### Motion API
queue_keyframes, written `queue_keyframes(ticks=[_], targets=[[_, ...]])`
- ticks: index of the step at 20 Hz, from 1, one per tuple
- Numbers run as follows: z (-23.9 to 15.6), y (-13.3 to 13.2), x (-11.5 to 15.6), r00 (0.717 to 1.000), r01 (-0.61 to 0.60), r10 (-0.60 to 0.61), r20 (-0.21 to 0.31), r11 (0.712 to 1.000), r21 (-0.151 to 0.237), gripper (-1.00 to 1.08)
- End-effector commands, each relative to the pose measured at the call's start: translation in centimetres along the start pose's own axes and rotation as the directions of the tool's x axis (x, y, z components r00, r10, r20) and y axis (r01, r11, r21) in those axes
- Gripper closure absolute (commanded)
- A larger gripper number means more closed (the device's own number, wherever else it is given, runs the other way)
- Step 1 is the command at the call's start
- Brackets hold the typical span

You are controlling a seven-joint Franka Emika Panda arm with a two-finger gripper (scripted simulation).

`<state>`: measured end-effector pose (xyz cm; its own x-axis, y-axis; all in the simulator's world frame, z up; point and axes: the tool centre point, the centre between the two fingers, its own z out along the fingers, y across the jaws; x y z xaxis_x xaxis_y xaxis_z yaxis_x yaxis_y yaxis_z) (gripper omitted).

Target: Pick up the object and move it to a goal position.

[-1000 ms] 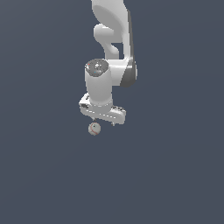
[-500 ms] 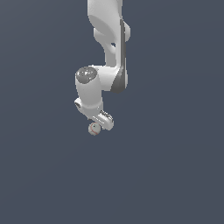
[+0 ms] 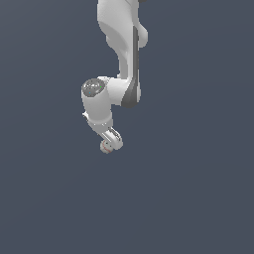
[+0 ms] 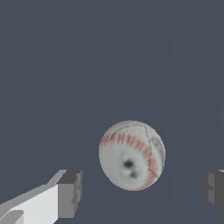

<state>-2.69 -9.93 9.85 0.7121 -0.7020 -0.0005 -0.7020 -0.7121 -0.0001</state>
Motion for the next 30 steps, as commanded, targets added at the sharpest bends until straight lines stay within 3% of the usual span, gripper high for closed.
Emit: queue_keyframes(ticks=[1,19,20,30], targets=[[0.1,0.1,0.0,1.0,-0.01,0.01,0.0,1.0,0.0,-0.92],[5.1,0.1,0.0,1.0,-0.01,0.01,0.0,1.0,0.0,-0.92],[5.1,0.1,0.0,1.0,-0.01,0.01,0.0,1.0,0.0,1.08],[5.0,0.0,0.0,1.0,-0.009,0.009,-0.001,1.0,0.001,1.08]])
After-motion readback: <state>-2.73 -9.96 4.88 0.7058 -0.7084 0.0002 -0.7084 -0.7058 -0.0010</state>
